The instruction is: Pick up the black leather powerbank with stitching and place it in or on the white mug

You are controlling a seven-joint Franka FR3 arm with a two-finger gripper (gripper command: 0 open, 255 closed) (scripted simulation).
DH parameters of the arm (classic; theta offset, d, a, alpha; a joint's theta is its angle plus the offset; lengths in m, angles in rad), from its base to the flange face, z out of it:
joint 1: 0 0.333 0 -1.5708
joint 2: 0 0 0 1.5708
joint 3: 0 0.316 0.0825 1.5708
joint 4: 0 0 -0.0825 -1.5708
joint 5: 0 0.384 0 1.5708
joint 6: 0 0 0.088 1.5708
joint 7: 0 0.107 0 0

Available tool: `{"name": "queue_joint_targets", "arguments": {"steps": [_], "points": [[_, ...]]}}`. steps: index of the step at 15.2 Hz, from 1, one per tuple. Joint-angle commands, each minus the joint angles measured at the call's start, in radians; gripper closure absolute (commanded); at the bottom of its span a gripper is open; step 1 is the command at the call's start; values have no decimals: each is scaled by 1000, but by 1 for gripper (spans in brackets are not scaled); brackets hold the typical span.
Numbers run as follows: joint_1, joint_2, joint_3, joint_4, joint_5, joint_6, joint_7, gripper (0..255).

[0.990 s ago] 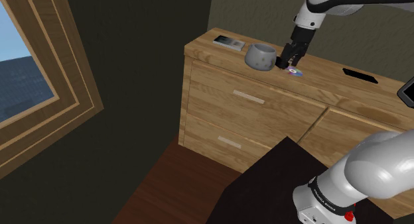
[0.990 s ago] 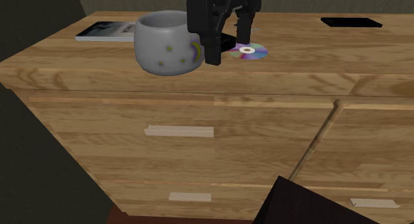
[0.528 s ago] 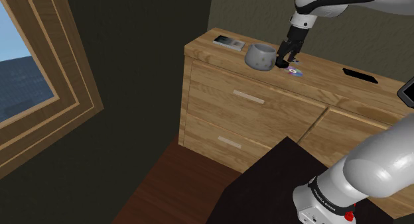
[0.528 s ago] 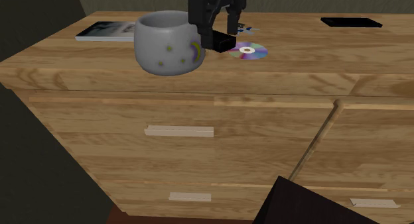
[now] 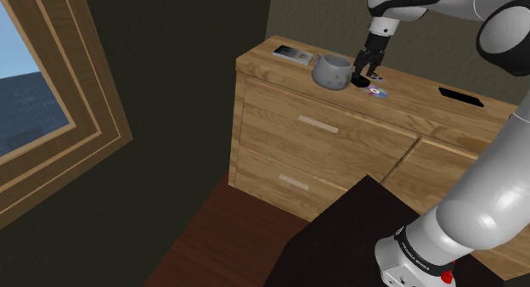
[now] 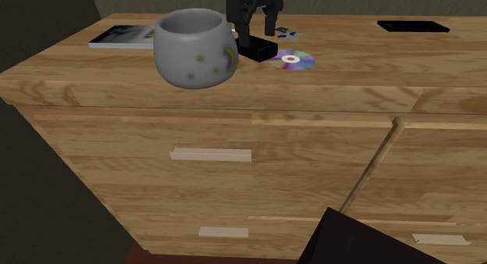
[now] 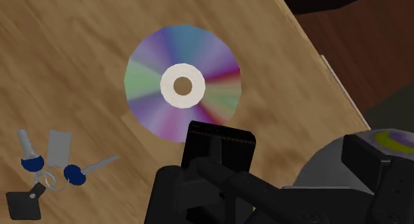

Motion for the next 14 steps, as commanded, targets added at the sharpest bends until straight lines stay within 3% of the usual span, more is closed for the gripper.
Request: {"name": "queue_joint_targets", "arguments": {"steps": [1,3,10,14], "points": [[-31,84,-10,94,34,77,-36,0],[-63,162,-13,192,66,58,-61,0],[-59,168,-8,106,70,149,-66,0],[-59,169,-8,99,70,156,-66,0]]}}
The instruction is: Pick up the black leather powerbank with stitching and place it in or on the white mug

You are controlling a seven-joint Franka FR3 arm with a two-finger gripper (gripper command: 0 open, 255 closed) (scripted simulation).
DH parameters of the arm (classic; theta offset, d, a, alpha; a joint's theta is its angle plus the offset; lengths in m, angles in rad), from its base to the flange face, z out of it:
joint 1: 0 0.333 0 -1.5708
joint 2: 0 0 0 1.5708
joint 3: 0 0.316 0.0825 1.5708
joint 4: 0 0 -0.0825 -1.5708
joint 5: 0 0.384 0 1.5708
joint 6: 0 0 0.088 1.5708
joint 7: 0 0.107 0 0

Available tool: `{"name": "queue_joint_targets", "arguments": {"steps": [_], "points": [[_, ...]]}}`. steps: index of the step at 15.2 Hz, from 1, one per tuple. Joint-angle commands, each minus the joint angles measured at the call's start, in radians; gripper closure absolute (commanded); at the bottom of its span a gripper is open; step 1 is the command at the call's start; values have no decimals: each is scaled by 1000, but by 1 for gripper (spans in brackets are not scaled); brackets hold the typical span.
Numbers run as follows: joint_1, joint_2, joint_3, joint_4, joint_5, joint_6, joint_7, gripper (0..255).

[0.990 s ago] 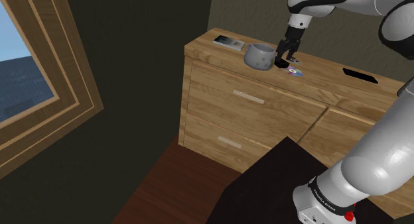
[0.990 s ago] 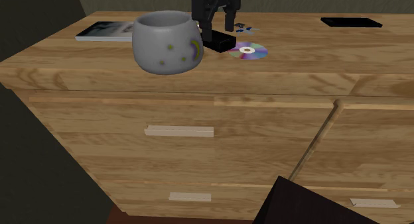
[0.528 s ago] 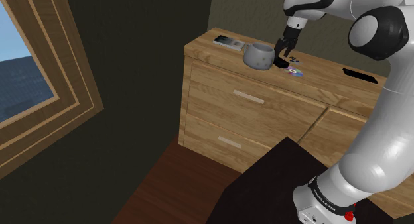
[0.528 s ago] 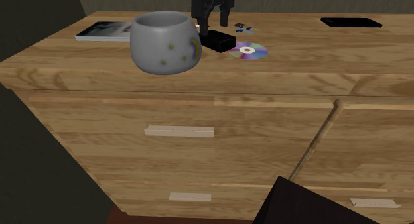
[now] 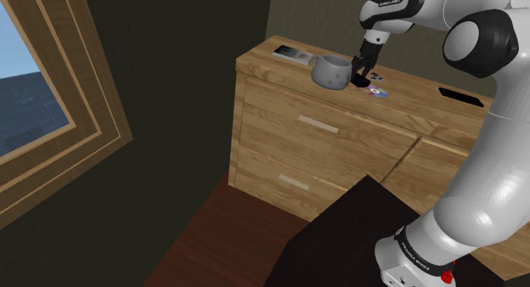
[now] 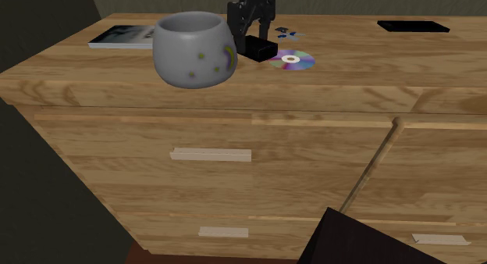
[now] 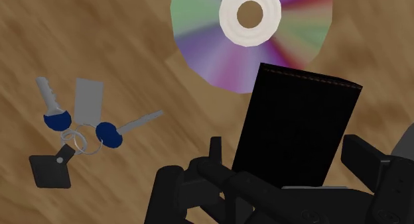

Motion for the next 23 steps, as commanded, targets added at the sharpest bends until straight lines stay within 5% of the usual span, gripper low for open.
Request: {"name": "queue_joint_targets", "arguments": {"steps": [1,5,6,15,23], "points": [[1,0,1,-3,0,2,0,0],[1,0,1,-3,0,2,0,0],[1,0,1,-3,0,2,0,255],[1,0,1,-3,0,2,0,255],[-4,-9,-3,92,-6,-101,5,255]]}}
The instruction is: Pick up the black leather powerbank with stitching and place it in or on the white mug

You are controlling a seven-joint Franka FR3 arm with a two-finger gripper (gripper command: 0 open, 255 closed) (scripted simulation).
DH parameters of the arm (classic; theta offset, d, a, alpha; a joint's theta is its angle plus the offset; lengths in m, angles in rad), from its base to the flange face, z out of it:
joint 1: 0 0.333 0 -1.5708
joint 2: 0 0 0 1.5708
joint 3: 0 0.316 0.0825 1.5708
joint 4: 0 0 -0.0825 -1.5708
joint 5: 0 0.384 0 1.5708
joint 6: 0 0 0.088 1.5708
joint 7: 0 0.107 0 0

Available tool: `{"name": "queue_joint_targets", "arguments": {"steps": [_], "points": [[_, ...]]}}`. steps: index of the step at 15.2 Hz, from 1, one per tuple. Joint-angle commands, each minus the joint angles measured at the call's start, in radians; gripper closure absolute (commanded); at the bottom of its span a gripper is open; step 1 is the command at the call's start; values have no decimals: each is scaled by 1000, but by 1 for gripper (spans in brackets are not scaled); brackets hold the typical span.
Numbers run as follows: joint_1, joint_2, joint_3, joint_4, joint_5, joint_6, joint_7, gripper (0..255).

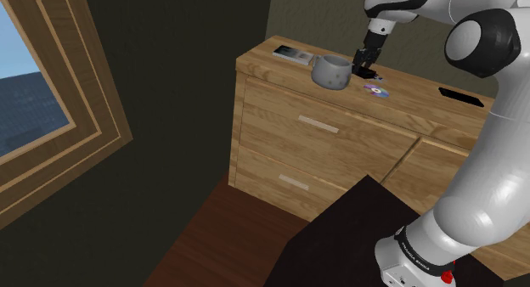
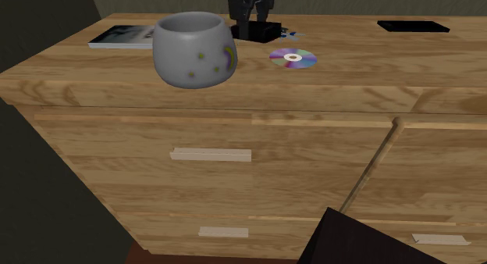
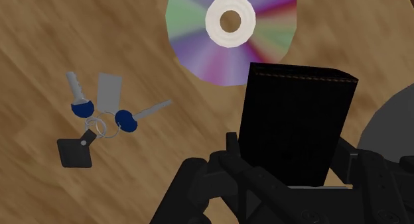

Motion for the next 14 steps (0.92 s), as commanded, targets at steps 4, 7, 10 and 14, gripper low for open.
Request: {"name": "queue_joint_targets", "arguments": {"steps": [4,7,10,14], "points": [[-5,2,-1,70,-1,-68,3,255],[-10,6,-2,117,0,-111,4,255],[-16,14,-3,169,3,-155,4,255],[-27,29,-4,246,9,-217,4,255]]}}
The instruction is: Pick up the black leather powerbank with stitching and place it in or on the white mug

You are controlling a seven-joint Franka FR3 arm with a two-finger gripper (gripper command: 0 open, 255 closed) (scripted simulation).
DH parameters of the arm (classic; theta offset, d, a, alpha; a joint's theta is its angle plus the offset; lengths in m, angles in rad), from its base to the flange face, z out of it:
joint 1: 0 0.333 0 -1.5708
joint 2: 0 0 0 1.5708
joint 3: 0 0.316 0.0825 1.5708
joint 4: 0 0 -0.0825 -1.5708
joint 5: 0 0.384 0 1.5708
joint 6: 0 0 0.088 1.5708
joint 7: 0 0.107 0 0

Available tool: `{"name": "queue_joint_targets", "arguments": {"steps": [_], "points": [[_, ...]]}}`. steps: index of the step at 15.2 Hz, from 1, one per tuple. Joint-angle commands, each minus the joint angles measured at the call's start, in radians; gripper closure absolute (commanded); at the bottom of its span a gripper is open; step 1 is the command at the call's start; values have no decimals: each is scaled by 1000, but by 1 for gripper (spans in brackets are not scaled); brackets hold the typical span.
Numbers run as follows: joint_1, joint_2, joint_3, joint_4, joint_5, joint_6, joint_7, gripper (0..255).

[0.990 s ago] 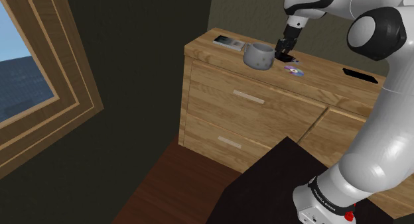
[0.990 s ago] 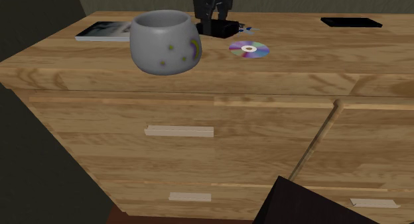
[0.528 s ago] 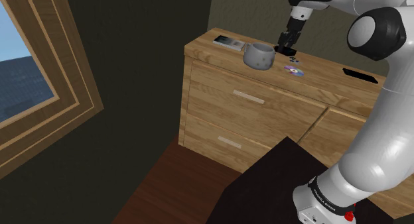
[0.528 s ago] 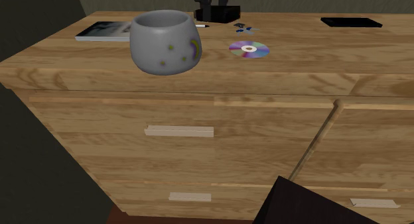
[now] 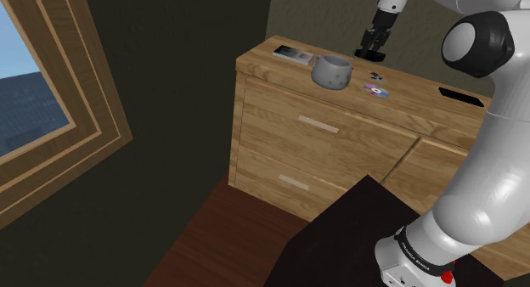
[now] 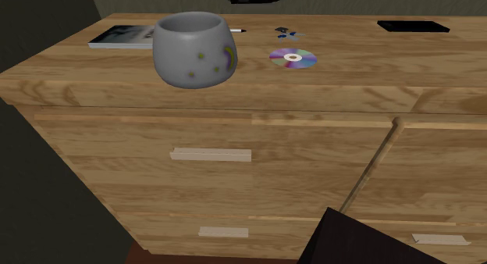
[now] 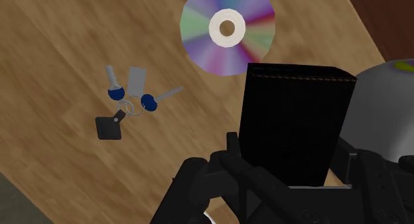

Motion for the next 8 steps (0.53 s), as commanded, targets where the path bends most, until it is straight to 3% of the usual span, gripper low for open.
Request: {"name": "queue_joint_targets", "arguments": {"steps": [1,8], "points": [[-7,11,0,44,4,-34,0,255],[-40,63,1,223,25,-161,-2,255]]}}
